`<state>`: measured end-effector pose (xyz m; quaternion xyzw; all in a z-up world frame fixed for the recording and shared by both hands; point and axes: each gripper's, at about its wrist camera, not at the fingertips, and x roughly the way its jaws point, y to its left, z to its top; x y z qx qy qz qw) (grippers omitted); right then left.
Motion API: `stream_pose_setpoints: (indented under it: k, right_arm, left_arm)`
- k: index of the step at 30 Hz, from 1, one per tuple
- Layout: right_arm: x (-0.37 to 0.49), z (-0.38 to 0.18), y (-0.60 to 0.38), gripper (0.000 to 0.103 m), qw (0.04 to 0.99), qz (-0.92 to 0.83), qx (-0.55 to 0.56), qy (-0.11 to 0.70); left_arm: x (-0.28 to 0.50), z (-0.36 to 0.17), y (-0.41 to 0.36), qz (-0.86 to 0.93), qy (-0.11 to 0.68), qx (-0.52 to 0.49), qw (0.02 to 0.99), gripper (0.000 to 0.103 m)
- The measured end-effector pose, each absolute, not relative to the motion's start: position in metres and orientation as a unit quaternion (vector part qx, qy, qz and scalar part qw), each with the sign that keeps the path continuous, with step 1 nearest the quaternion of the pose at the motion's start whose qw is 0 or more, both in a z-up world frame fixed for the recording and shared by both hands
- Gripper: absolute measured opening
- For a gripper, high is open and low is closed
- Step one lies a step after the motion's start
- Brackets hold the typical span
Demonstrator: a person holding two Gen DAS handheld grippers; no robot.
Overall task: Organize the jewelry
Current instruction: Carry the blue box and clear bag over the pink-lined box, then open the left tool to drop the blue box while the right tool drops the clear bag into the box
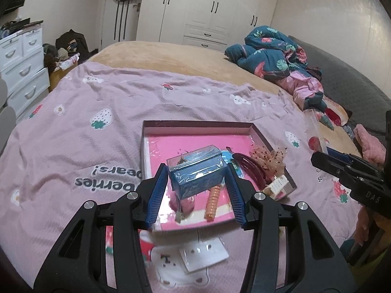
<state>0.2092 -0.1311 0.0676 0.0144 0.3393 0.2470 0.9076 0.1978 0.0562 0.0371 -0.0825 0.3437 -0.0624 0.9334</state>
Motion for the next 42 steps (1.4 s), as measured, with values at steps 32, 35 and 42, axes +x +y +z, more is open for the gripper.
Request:
stream_pose_setpoints:
  k: [32, 35, 42]
  right_arm:
    - [0.269, -0.037, -0.067, 0.045, 0.854, 0.253, -0.032, 0.453]
    - [0.268, -0.040, -0.064, 0.045, 0.852, 0.254, -0.035, 0.457]
    - [0.255, -0.031, -0.075, 0.060, 0.863, 0.248, -0.019, 0.440]
  left_arm:
    - [0.274, -0.035, 0.072, -0.054, 0.427, -0.082, 0.899, 0.039]
    - [0.273, -0.034, 0.072, -0.056, 0.427, -0.084, 0.899, 0.039]
    - [0.266, -0.027, 0.072, -0.054, 0.421, -0.085, 0.902, 0.042]
